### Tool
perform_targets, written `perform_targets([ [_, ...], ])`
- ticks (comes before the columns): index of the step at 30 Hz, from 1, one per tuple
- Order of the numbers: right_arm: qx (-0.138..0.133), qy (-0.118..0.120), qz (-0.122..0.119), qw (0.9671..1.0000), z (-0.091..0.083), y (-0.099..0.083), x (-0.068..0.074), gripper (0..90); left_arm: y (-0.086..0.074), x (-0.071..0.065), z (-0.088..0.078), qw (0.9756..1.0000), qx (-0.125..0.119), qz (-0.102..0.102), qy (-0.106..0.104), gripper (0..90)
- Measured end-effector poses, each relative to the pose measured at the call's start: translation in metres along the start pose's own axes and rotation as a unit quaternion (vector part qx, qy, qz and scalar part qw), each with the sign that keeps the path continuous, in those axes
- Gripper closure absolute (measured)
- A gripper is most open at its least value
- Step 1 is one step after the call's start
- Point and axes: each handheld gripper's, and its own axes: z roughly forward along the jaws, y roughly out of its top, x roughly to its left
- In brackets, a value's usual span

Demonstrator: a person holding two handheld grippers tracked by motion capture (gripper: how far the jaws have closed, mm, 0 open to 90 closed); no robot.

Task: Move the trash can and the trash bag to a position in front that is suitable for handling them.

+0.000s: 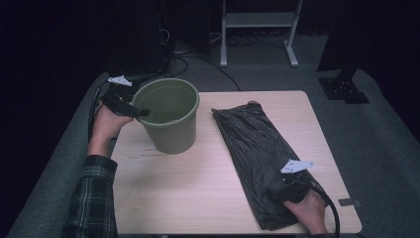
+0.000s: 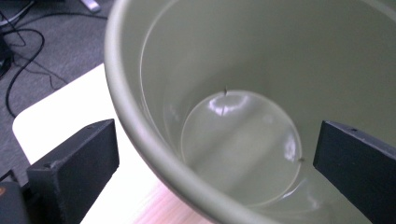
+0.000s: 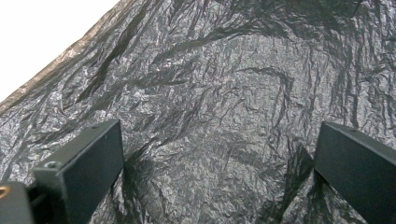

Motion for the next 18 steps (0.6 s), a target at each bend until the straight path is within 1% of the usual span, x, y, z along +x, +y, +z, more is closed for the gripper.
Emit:
perform_targets([
  [3,0.000,0.000,0.000,1.0000,0.000,0.000,0.000,0.2,-0.001,-0.002,0.002,0.9999,0.006,0.003,-0.012,0.0],
  [4,0.000,0.000,0.000,1.0000,0.000,0.000,0.000,0.2,-0.001,-0.002,0.002,0.9999,0.006,0.003,-0.012,0.0],
  [5,0.000,0.000,0.000,1.0000,0.000,0.000,0.000,0.2,-0.001,-0.003,0.003,0.9998,0.006,0.003,-0.020,0.0],
  [8,0.000,0.000,0.000,1.0000,0.000,0.000,0.000,0.2,-0.001,-0.005,0.005,0.9997,0.009,0.002,-0.023,0.0],
  [9,0.000,0.000,0.000,1.0000,0.000,0.000,0.000,0.2,-0.002,-0.006,0.005,0.9996,0.007,0.000,-0.028,0.0],
  [14,0.000,0.001,-0.001,1.0000,0.000,0.000,0.000,0.2,-0.003,-0.009,0.005,0.9996,0.005,0.000,-0.029,0.0],
  [16,0.001,0.001,-0.001,1.0000,0.000,0.000,0.000,0.2,-0.003,-0.012,0.004,0.9995,0.006,0.000,-0.030,0.0],
  [17,0.000,0.001,0.000,1.0000,0.000,0.000,0.000,0.2,-0.002,-0.015,0.005,0.9994,0.010,0.003,-0.032,0.0],
  [18,0.000,0.001,0.000,1.0000,0.000,0.000,0.000,0.2,-0.002,-0.015,0.005,0.9994,0.010,0.003,-0.032,0.0],
])
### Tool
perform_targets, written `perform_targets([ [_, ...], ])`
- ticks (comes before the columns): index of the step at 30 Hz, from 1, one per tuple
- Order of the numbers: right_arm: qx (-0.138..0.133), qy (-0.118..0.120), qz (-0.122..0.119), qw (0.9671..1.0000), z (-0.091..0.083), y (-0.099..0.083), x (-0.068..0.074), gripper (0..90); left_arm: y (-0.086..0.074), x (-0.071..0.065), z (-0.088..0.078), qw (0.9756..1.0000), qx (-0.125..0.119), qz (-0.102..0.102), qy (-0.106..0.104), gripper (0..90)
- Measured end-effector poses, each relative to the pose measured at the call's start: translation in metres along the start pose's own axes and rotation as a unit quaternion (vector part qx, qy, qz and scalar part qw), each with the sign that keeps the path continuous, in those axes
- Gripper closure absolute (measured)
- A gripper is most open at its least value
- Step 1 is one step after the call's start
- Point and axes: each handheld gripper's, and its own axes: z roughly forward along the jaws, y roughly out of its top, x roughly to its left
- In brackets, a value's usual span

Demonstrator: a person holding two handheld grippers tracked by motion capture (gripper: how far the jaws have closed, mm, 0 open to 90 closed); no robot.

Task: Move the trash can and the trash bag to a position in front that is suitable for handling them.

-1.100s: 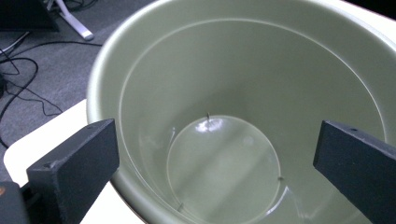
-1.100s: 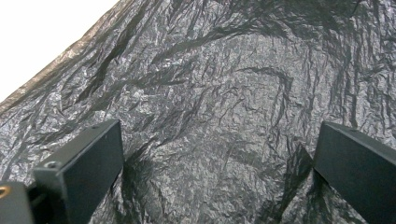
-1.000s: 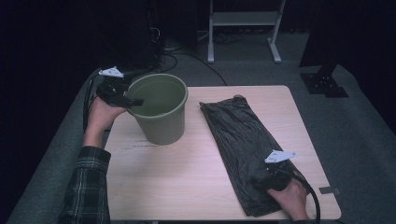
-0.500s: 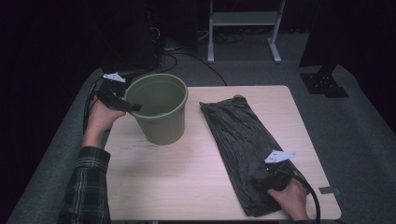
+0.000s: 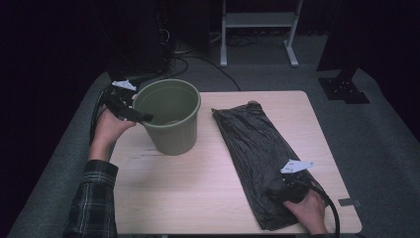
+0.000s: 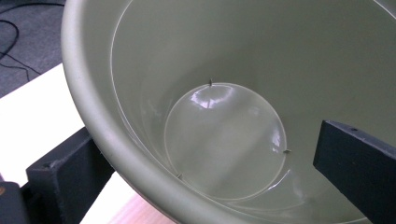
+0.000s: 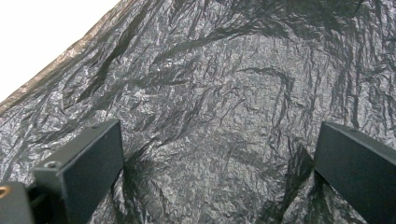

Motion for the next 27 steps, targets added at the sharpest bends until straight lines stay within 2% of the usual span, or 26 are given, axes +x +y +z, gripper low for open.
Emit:
perform_targets([
  [7,0.000,0.000,0.000,1.0000,0.000,0.000,0.000,0.2,-0.005,-0.014,0.001,0.9998,-0.016,0.000,-0.012,0.0],
  [10,0.000,0.000,0.000,1.0000,0.000,0.000,0.000,0.2,-0.004,-0.019,0.000,0.9999,-0.008,0.002,-0.011,0.0],
  [11,0.000,0.000,0.000,1.0000,0.000,0.000,0.000,0.2,-0.003,-0.026,0.000,0.9999,-0.004,0.005,-0.009,0.0],
  [17,0.000,0.000,0.000,1.0000,0.000,0.000,0.000,0.2,-0.006,-0.037,0.000,0.9998,-0.010,0.006,-0.015,0.0],
  [27,0.000,0.000,0.000,1.0000,0.000,0.000,0.000,0.2,-0.011,-0.068,-0.004,0.9999,-0.010,0.002,-0.005,0.0],
])
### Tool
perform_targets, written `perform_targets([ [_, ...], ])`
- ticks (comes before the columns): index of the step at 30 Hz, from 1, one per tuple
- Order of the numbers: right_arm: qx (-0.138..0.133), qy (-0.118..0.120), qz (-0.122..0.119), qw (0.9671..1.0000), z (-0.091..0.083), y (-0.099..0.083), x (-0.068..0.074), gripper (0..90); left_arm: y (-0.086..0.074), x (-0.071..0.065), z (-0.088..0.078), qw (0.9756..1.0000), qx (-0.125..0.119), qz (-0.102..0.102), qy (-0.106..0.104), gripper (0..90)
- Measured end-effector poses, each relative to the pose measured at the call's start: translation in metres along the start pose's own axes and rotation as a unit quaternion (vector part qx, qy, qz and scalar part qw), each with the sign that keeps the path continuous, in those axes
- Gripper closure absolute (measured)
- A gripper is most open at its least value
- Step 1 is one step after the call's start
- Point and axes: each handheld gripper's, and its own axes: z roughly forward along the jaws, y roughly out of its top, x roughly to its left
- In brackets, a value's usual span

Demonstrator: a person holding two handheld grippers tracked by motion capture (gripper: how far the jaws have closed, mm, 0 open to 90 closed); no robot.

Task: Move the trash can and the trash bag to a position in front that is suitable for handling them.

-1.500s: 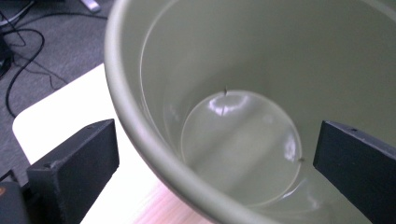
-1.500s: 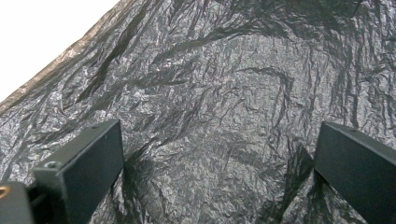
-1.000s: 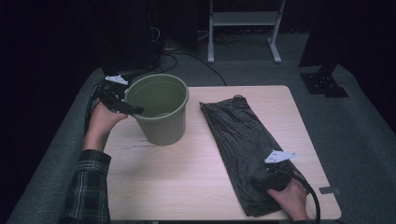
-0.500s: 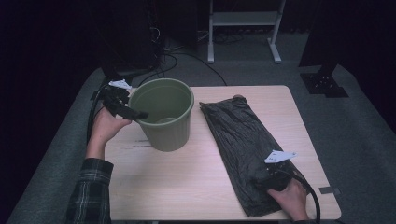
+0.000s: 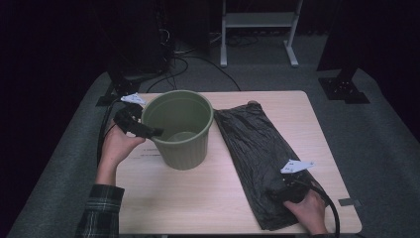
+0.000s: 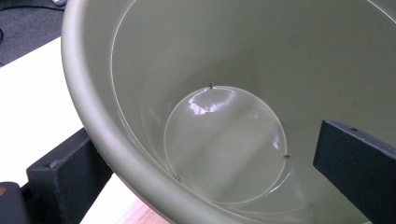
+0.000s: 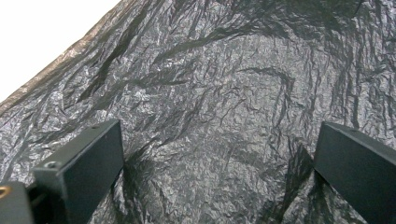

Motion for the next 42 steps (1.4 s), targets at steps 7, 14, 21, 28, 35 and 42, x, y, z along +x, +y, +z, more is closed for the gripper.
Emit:
perform_targets([
  [7,0.000,0.001,0.000,1.0000,0.000,0.000,0.000,0.2,0.000,-0.020,0.001,0.9999,-0.002,0.010,-0.009,0.0],
  [14,0.000,0.001,0.000,1.0000,0.000,0.000,0.000,0.2,0.004,-0.045,0.007,0.9991,0.000,0.032,-0.029,0.0],
  [21,0.000,0.001,0.000,1.0000,0.000,0.000,0.000,0.2,0.005,-0.065,0.011,0.9979,-0.007,0.044,-0.047,0.0],
  [28,0.001,0.001,0.000,1.0000,0.000,0.000,0.000,0.2,0.006,-0.086,0.015,0.9963,-0.010,0.056,-0.064,0.0],
  [35,0.001,0.001,0.000,1.0000,0.000,0.000,0.000,0.2,0.006,-0.100,0.016,0.9957,-0.012,0.060,-0.070,0.0],
  [42,0.001,0.002,0.000,1.0000,0.000,0.000,0.000,0.2,0.007,-0.110,0.018,0.9945,-0.012,0.069,-0.078,0.0],
])
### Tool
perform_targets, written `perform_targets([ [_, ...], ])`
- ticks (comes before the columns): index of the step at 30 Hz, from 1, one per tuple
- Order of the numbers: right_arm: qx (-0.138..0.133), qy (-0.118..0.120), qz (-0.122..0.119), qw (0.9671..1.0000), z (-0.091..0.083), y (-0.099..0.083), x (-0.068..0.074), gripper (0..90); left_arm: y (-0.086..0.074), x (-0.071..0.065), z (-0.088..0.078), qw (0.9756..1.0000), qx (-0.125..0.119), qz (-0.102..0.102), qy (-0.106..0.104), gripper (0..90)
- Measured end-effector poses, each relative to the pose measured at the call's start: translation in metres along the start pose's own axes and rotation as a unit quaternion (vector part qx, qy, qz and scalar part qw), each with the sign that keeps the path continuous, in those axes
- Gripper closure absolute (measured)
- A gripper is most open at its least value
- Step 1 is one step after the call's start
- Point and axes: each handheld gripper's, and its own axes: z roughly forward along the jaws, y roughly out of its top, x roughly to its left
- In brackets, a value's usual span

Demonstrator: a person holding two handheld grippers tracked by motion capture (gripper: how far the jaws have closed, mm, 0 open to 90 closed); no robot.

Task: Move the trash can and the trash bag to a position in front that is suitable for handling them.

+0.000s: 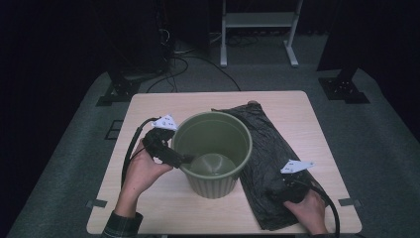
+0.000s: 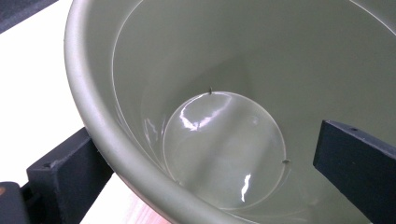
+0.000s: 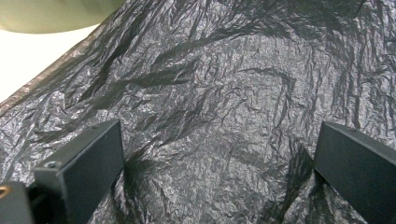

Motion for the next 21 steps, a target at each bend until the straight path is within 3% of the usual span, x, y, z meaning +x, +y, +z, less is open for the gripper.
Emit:
perform_targets([
  [11,0.000,0.000,0.000,1.0000,0.000,0.000,0.000,0.2,0.005,0.001,-0.003,1.0000,0.005,-0.005,0.007,0.0],
  [21,0.000,0.001,0.000,1.0000,0.000,0.000,0.000,0.2,0.023,0.008,-0.015,0.9997,-0.010,0.000,0.022,0.0],
])
